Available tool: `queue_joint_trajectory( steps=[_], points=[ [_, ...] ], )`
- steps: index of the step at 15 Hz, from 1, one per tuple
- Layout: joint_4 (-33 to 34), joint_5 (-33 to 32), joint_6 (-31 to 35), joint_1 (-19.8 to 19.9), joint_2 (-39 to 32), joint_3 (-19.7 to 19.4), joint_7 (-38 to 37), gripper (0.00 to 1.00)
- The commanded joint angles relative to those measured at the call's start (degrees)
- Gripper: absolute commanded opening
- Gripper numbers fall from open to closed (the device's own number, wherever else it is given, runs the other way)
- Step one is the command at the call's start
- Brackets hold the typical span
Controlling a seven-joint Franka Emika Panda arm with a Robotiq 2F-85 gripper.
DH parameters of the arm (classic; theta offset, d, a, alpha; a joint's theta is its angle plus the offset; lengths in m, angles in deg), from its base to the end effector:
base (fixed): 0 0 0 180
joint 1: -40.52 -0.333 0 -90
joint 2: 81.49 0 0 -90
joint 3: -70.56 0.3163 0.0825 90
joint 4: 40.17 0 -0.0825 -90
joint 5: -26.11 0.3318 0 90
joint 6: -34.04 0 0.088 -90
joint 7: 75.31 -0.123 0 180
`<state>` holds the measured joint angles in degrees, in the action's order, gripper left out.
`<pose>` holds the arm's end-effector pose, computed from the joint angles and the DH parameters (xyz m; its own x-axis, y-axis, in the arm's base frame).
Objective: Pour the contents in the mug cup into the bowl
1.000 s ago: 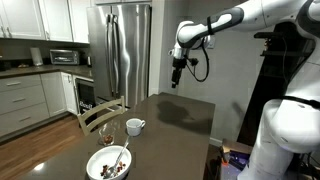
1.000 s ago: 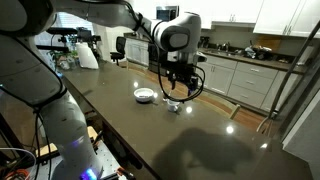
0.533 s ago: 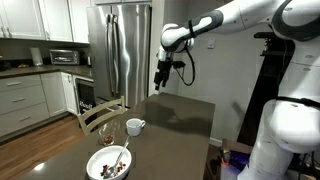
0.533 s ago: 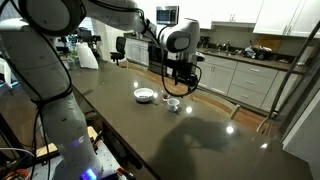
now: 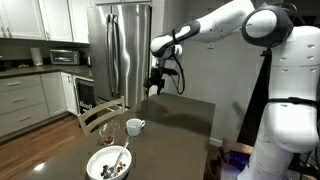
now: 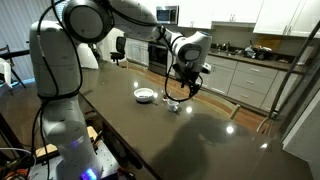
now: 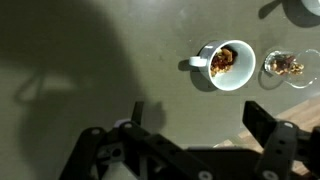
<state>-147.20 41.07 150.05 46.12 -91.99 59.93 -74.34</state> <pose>0.5410 -0.1331 0.4267 0.9289 -0.3692 -0.0295 -0.3675 -0.9089 -0.1972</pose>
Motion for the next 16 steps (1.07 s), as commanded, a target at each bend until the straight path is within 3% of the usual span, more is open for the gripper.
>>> queue_joint_trajectory(
  steps=[1,5,11,16],
  points=[
    [0.69,1.28,-0.36,1.76,-0.82,1.53,-0.35,1.0],
    [0.92,1.51,-0.32,2.02,-1.35,1.89,-0.34,1.0],
    [2.29,4.66,-0.25,1.99,-6.12,1.48,-16.09,1.0],
    [4.21,11.59,-1.5,3.82,-11.48,1.4,-23.57,1.0]
  ],
)
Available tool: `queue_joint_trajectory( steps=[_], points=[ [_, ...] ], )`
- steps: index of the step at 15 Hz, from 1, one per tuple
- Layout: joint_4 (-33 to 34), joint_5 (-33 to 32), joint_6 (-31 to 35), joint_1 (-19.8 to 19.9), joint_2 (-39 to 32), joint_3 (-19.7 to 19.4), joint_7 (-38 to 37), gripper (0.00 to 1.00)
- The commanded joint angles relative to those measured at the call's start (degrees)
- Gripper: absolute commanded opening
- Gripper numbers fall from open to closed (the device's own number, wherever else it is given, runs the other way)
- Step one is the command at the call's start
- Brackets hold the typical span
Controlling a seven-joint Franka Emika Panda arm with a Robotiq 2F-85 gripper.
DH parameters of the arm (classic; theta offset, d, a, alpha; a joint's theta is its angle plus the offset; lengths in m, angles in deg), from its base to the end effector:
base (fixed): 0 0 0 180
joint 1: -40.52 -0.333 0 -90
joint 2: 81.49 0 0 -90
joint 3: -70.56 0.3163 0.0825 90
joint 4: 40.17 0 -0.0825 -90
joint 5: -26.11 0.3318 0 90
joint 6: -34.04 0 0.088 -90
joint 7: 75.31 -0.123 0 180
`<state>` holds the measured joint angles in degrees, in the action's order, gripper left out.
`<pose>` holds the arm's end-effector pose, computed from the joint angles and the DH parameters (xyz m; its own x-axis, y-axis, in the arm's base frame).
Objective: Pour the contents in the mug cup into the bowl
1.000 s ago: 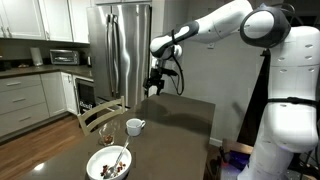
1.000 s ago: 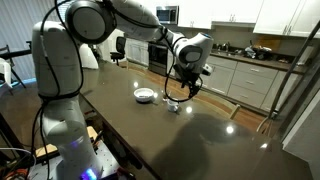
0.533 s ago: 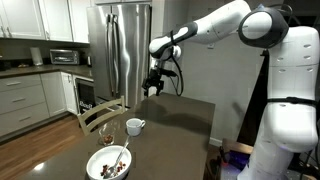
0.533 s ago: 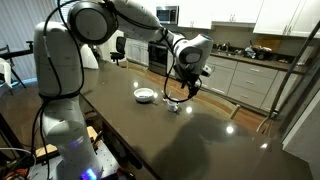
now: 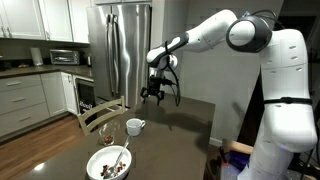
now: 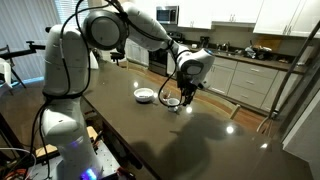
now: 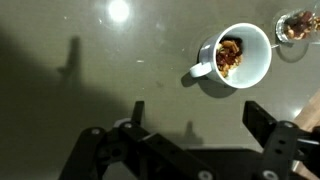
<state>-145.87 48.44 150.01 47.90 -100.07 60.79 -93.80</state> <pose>0.5561 -0.1362 0.3588 0.6853 -0.6897 -0.2338 -0.7281 -0.6554 -0.2006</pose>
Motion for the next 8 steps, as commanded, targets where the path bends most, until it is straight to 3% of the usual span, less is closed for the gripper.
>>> queue_joint_trajectory(
  steps=[1,7,8],
  points=[
    [3.21,5.72,-1.61,2.57,-4.25,0.48,-5.29,1.0],
    [5.26,17.87,-6.15,7.4,-7.86,1.0,-7.59,1.0],
    [3.08,14.21,-3.29,5.61,-7.1,-0.03,-5.7,1.0]
  ],
)
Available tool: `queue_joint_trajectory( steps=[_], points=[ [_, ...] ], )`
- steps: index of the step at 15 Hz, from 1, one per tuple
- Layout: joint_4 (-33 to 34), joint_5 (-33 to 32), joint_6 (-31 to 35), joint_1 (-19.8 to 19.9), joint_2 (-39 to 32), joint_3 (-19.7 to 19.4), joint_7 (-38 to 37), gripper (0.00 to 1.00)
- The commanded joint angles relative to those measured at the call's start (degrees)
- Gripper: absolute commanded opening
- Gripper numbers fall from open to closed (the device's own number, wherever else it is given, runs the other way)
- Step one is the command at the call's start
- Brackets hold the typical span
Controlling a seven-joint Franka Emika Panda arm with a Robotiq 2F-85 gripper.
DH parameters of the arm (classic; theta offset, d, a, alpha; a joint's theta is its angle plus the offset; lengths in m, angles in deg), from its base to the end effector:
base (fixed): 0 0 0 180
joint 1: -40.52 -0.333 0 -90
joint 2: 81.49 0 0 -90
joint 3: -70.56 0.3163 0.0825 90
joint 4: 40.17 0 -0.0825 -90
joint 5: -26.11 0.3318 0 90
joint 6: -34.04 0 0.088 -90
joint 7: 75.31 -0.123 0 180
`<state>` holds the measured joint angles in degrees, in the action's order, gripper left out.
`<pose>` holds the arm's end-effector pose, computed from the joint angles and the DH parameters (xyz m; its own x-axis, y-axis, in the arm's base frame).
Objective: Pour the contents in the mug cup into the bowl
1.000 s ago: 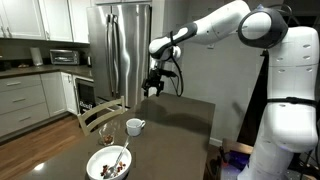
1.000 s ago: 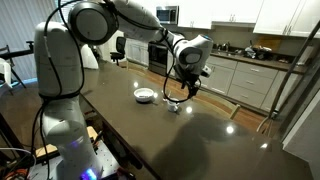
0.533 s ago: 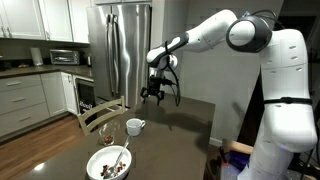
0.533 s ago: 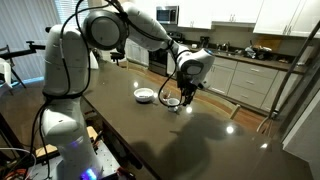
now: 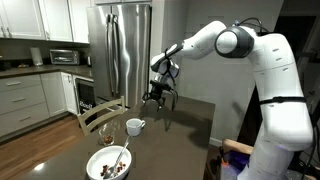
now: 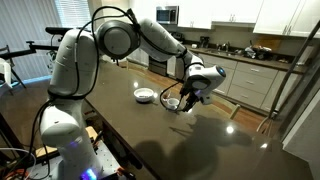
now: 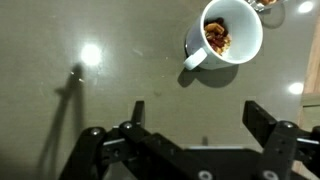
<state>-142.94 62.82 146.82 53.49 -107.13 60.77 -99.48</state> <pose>0.5592 -0.1743 0.3110 0.4235 -0.7876 -0.4476 -0.9050 -0.3452 -0.2488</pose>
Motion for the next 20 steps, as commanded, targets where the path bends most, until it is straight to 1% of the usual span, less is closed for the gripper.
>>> queue_joint_trajectory(
  steps=[1,3,4,5,7,10,15,20],
  points=[
    [0.58,1.42,-1.01,0.5,-0.36,-0.09,0.01,1.0],
    [1.09,2.26,-1.73,0.85,-0.43,-0.11,-0.02,1.0],
    [0.88,1.73,-0.94,0.31,-0.22,-0.23,-0.81,1.0],
    [1.75,4.52,-3.7,1.19,-0.85,0.38,-2.84,1.0],
    [3.06,7.18,-7.77,1.82,-2.44,0.45,-6.46,1.0],
    [3.28,10.81,-10.31,1.9,-4.54,-0.18,-10.95,1.0],
    [2.89,18.1,-10.22,2.58,-8.24,-0.92,-17.85,1.0],
    [2.75,27.43,-11.25,4.93,-12.16,-0.99,-21.43,1.0]
  ],
)
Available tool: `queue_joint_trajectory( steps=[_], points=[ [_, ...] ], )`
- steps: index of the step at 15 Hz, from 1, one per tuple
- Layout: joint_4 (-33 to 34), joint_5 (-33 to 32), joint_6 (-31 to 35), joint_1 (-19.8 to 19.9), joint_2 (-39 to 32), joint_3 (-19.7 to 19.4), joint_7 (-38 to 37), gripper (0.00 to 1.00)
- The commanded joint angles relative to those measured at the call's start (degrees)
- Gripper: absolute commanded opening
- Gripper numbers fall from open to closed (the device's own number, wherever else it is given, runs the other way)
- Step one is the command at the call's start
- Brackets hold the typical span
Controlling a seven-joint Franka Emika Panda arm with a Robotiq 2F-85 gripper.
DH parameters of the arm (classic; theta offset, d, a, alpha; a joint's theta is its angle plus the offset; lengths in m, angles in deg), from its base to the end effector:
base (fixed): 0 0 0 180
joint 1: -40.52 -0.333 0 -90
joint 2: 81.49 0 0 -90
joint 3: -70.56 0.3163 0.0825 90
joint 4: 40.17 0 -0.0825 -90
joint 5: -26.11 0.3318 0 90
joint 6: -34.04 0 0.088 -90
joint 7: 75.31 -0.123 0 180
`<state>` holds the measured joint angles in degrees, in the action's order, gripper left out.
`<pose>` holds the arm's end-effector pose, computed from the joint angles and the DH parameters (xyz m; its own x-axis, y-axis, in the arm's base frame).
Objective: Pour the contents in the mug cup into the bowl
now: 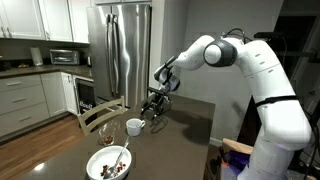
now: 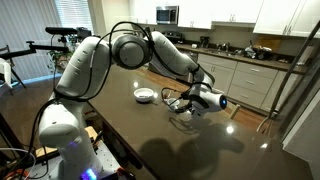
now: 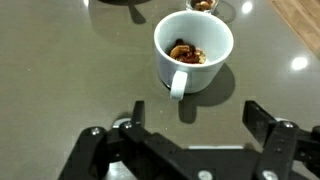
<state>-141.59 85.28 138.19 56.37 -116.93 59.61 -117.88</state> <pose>0.5581 -0.1769 0.2350 -0.1222 -0.5960 -0.7936 -0.9811 0.1933 0.0059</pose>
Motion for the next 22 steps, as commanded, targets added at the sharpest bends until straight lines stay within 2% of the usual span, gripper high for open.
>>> queue_joint_trajectory(
  steps=[1,3,4,12,17,21,22],
  points=[
    [1.1,6.98,-2.83,2.52,-2.91,0.14,-3.61,1.0],
    [0.24,10.22,-4.8,3.21,-3.93,0.39,-4.71,1.0],
    [0.19,7.68,-2.65,1.44,-3.18,-0.85,-2.04,1.0],
    [-0.17,11.51,-2.92,1.0,-5.78,0.32,-2.09,1.0],
    [-0.57,17.64,-2.22,0.66,-6.36,1.36,-2.1,1.0],
    [-1.45,18.95,-2.3,0.01,-5.78,0.64,-3.03,1.0],
    [-1.61,18.67,-2.58,0.02,-5.64,0.51,-3.1,0.95]
  ],
)
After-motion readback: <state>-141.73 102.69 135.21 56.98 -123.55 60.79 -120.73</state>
